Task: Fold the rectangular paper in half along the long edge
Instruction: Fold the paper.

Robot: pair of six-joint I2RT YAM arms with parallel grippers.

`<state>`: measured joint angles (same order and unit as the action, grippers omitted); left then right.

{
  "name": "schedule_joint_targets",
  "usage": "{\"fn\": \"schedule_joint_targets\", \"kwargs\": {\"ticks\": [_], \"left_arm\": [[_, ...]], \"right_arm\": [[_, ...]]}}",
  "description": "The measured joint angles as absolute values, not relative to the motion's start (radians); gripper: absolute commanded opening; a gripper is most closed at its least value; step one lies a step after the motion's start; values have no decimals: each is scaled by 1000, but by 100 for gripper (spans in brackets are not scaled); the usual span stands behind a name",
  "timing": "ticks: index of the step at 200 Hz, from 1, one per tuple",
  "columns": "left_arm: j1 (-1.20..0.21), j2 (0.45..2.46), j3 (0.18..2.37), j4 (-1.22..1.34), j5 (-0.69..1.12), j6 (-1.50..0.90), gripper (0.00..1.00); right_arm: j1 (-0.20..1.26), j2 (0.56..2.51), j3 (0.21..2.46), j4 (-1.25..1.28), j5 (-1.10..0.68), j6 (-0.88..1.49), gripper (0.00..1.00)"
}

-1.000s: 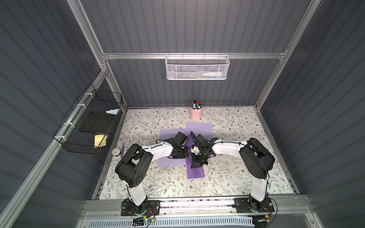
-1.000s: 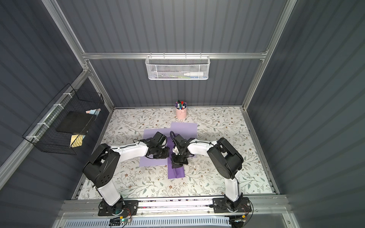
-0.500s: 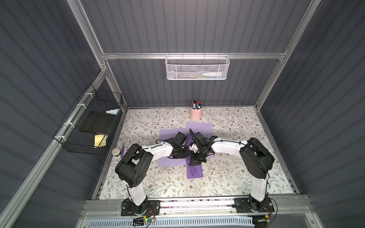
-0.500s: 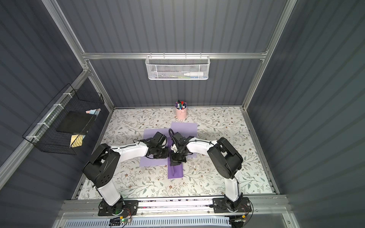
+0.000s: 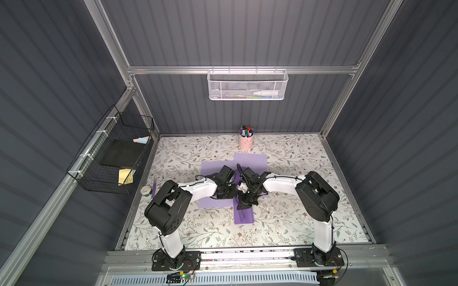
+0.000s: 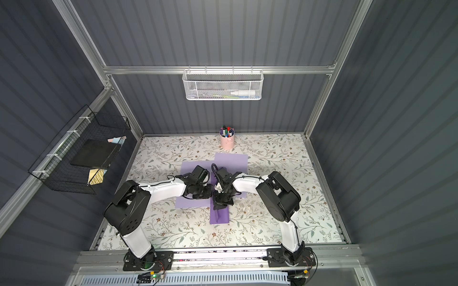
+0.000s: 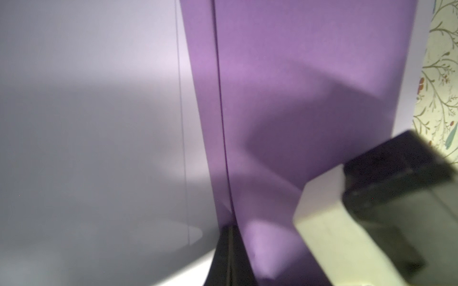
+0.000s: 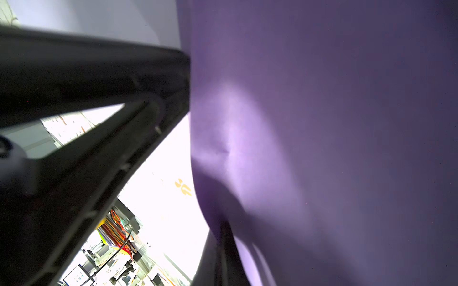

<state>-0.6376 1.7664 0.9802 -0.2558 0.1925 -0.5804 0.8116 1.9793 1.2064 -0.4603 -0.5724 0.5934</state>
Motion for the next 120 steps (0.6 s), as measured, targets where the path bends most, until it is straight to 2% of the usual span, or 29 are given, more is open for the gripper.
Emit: {"fn": "schedule_joint_targets", "kwargs": {"ticks": [21,63,81,120], "left_arm": [[-638,1766,980,-255,192,-585,0],[-624,1723,953,-258,184,-601,13],[-614,1687,954,-269,183,-603,4],[-607,1678,964,-271,197,-591,0]], "right_arm": [[812,1980,1206,-460,-573,595,0],[812,1983,1206,-457,-579,596,0],[812,1984,1206,-456,-580,596,0],[812,1984,1206,-456,-581,596,0]]}}
